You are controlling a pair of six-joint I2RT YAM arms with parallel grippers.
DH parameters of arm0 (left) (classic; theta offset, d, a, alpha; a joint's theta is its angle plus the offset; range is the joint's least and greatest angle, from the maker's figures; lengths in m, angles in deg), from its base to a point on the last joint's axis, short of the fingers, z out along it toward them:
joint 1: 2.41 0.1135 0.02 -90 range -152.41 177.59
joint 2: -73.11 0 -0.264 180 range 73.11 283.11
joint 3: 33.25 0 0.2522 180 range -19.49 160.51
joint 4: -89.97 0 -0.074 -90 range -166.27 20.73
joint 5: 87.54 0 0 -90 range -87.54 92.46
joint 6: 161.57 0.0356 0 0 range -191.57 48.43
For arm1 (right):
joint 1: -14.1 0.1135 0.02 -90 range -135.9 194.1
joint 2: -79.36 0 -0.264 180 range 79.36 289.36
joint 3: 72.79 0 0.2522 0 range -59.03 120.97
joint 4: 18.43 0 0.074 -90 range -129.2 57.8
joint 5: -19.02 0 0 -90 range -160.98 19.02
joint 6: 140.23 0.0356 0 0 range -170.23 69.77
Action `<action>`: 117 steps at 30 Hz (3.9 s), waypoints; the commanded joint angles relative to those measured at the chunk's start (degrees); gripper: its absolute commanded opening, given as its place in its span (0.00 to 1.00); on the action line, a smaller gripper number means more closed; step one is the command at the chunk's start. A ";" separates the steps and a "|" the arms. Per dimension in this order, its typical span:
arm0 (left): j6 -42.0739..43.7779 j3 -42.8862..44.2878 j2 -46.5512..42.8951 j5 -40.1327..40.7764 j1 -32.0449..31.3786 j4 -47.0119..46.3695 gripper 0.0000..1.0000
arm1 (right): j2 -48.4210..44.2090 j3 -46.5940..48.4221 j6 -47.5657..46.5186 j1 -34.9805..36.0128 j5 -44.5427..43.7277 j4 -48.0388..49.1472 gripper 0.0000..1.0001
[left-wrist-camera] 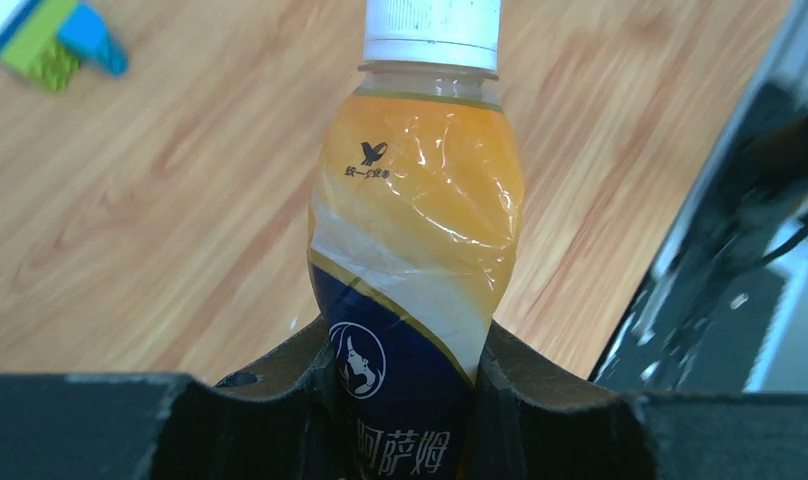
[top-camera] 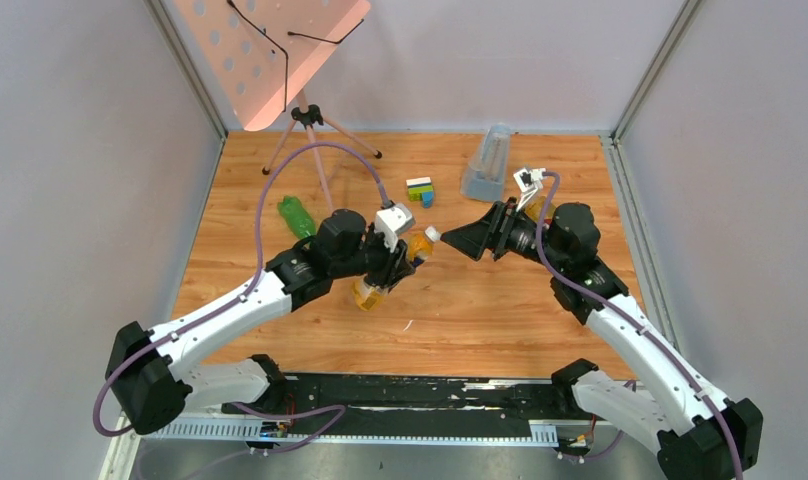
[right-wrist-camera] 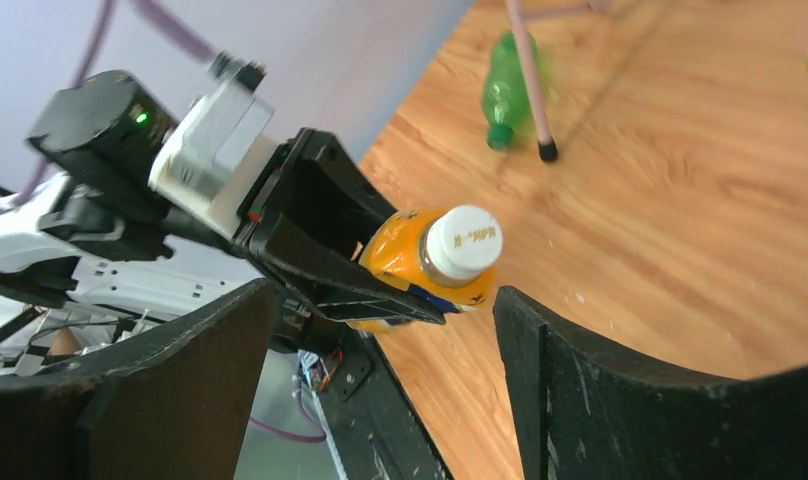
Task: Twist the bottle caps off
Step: Unscrew the bottle cap from the plastic bottle.
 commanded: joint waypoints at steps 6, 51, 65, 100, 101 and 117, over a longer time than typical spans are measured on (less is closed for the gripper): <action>23.17 -0.22 -1.66 6.85 -4.01 15.48 0.00 | 7.02 -0.85 1.90 -2.96 10.06 -8.81 0.68; 23.25 0.64 -0.76 -5.53 -5.50 13.92 0.00 | 13.07 -1.59 -20.84 6.17 21.24 1.14 0.00; 23.67 3.63 -1.62 -20.69 -4.68 17.11 0.00 | 5.32 -5.33 -32.93 7.44 21.48 2.82 0.00; 22.51 4.93 -0.17 -20.92 -3.83 21.73 0.00 | -10.22 -13.55 -69.81 14.48 16.52 0.80 0.66; 22.47 4.23 -0.60 -18.22 -3.81 21.44 0.00 | -10.82 -13.41 -68.74 14.43 18.43 0.11 0.74; 22.07 -3.11 -6.40 1.78 -4.03 11.93 0.00 | -13.00 -15.51 -37.58 14.48 -3.16 7.92 0.85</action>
